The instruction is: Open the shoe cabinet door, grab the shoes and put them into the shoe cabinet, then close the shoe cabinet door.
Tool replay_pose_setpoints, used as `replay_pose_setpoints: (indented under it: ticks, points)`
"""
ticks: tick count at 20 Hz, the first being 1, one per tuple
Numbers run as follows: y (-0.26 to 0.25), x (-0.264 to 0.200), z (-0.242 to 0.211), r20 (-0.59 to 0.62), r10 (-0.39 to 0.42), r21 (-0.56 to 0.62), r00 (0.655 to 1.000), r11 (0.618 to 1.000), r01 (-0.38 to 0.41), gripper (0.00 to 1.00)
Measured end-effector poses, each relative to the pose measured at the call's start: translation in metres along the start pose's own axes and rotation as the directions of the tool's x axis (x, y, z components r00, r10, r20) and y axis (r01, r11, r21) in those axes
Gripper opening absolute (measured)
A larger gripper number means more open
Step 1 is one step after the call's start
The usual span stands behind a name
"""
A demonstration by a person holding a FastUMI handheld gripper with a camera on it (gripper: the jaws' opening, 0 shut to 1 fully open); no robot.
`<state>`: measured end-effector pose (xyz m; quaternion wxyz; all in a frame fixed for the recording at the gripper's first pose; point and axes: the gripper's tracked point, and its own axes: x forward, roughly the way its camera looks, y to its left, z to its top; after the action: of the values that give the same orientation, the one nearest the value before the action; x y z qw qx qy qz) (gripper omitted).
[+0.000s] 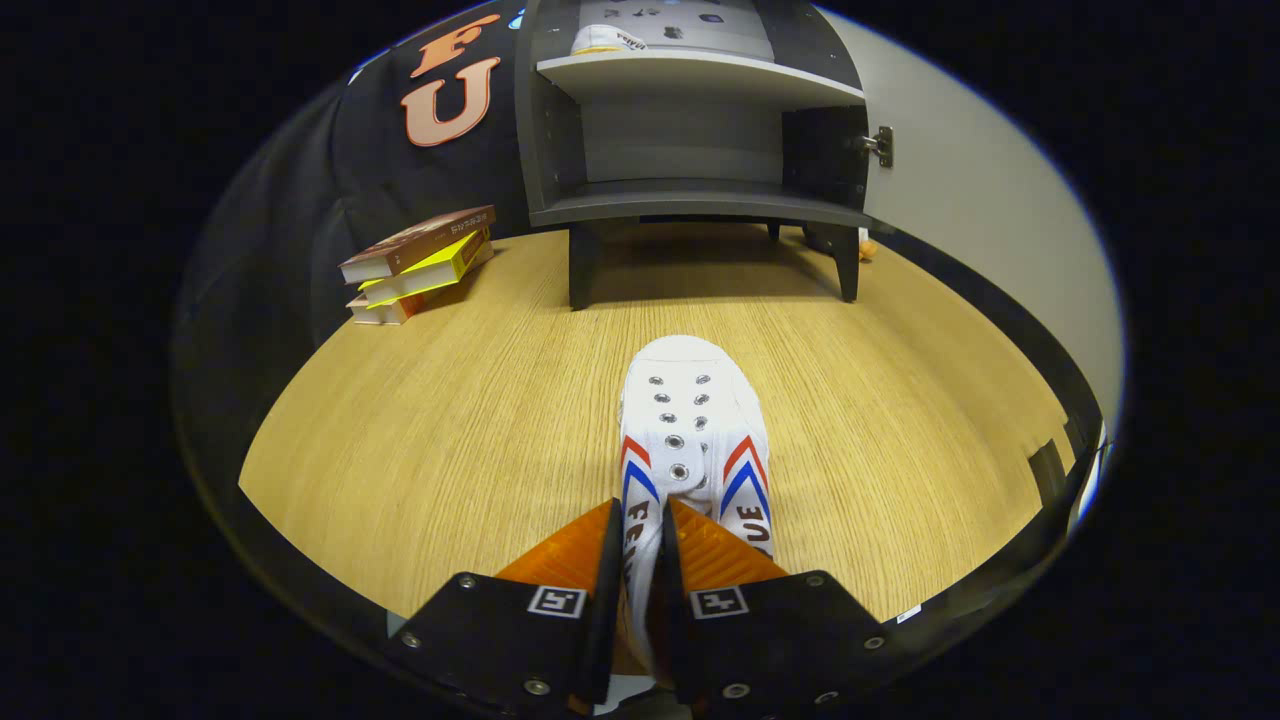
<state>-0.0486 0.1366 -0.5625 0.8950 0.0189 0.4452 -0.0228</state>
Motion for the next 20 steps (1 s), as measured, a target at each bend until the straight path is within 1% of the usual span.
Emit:
replay_pose_setpoints:
  ticks: [1, 2, 3, 5, 8, 11, 16, 20]
  points:
    - [0.003, 0.002, 0.000, -0.006, 0.019, -0.009, 1.000, 1.000, -0.019, 0.20]
    - [0.005, 0.000, -0.003, -0.039, 0.044, 0.003, 0.998, 0.999, -0.044, 0.16]
    - [0.004, 0.000, -0.003, -0.054, 0.056, 0.027, 0.997, 0.998, -0.054, 0.07]
    - [0.004, 0.001, -0.001, -0.080, 0.078, 0.082, 0.994, 0.994, -0.072, 0.02]
    - [0.002, -0.010, 0.012, -0.093, 0.087, 0.093, 0.992, 0.993, -0.078, 0.01]
    - [0.002, -0.026, 0.040, -0.049, 0.108, 0.088, 0.993, 0.991, -0.104, 0.01]
    - [-0.011, -0.047, 0.068, -0.009, 0.105, 0.078, 0.994, 0.992, -0.104, 0.01]
    - [-0.024, -0.067, 0.105, 0.047, 0.096, 0.072, 0.994, 0.992, -0.099, 0.01]
